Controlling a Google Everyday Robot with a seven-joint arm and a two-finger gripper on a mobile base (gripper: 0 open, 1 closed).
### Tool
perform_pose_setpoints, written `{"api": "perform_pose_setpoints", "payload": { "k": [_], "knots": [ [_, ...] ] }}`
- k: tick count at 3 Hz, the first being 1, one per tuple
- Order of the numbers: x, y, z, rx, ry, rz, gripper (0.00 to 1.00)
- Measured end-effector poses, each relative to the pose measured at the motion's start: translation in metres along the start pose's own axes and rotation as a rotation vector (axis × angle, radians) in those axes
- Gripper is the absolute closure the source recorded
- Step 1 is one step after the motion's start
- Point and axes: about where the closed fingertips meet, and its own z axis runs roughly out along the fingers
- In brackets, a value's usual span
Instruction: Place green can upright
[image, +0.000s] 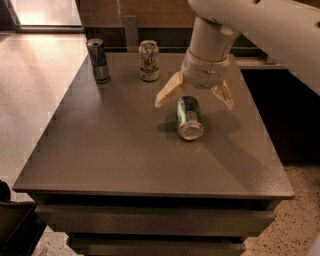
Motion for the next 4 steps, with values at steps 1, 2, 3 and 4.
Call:
{"api": "perform_pose_setpoints", "payload": {
  "k": [1,2,3,4],
  "knots": [
    [0.002,0.007,0.005,-0.011,-0.006,-0.018,0.00],
    [0.002,0.016,0.012,-0.012,-0.004,-0.037,0.00],
    [0.001,0.025,0.020,0.002,0.002,-0.057,0.18],
    [0.000,0.026,0.020,0.000,-0.004,-0.058,0.41]
  ]
}}
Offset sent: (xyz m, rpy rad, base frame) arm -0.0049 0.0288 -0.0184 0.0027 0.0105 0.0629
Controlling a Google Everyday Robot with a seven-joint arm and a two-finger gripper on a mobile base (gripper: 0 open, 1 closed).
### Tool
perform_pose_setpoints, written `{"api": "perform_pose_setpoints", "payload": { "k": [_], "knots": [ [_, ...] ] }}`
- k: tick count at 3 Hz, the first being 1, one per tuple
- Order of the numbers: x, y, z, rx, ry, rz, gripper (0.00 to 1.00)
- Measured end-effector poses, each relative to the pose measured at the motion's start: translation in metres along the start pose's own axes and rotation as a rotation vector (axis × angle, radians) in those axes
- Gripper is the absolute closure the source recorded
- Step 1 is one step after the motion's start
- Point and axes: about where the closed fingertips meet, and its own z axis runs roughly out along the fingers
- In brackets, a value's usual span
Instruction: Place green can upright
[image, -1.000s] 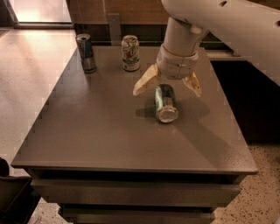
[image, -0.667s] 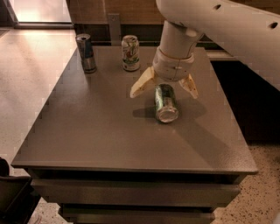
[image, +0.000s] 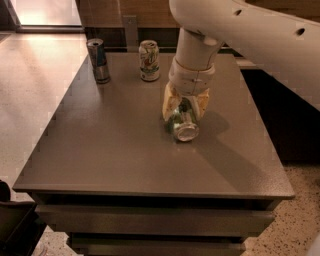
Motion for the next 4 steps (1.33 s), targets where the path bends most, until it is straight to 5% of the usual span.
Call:
{"api": "perform_pose_setpoints", "payload": {
  "k": [2,3,4],
  "knots": [
    [-0.0015,0.0011,0.0002,-0.003,-0.009,-0.001,0.87],
    [-0.0021,0.0016,0.0002,-0.004,-0.013,-0.001,1.00],
    [-0.0015,0.0000,-0.0011,-0.001,-0.017,-0.004,1.00]
  ]
}}
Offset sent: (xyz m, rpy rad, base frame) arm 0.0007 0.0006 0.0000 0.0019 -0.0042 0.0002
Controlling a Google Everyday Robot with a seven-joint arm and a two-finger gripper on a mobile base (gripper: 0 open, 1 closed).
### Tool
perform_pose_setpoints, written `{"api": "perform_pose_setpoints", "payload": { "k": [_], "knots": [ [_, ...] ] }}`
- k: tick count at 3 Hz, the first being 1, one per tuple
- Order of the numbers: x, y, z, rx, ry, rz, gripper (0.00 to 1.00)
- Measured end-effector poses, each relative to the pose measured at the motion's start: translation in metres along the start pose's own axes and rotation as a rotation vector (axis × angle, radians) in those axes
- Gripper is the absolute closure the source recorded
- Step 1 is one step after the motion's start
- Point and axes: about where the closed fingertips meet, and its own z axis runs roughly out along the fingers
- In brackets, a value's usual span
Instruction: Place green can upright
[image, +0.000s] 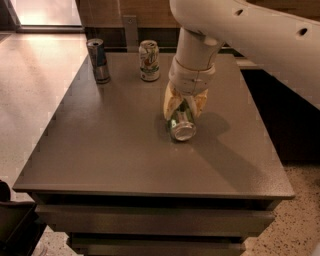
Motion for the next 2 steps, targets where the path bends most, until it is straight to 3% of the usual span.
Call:
{"api": "perform_pose_setpoints", "payload": {
  "k": [2],
  "knots": [
    [0.004,-0.036,-0.040,-0.012,-0.138,0.006,1.00]
  ]
}}
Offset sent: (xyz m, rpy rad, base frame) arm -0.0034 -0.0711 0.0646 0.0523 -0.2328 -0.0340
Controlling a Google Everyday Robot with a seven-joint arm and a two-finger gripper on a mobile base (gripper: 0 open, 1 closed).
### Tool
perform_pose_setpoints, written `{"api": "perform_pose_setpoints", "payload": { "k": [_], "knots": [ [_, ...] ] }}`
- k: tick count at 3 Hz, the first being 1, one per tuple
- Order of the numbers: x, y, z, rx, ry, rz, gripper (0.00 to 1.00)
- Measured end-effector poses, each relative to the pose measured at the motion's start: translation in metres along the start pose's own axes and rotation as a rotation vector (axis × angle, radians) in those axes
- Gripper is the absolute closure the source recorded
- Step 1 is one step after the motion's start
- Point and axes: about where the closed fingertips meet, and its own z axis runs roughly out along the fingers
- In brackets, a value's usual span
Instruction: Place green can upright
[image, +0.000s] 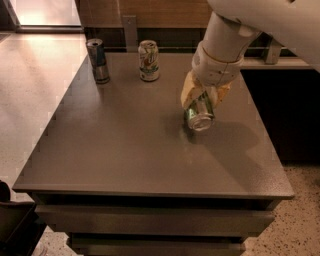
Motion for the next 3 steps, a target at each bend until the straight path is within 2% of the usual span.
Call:
{"api": "perform_pose_setpoints", "payload": {
  "k": [1,2,3],
  "knots": [
    [-0.005,-0.017,-0.023,-0.032,-0.091,-0.003,1.00],
    [-0.010,-0.024,-0.043,-0.090,-0.204,-0.045,1.00],
    [-0.019,-0.025,-0.058,-0.166,-0.342,-0.117,1.00]
  ]
}}
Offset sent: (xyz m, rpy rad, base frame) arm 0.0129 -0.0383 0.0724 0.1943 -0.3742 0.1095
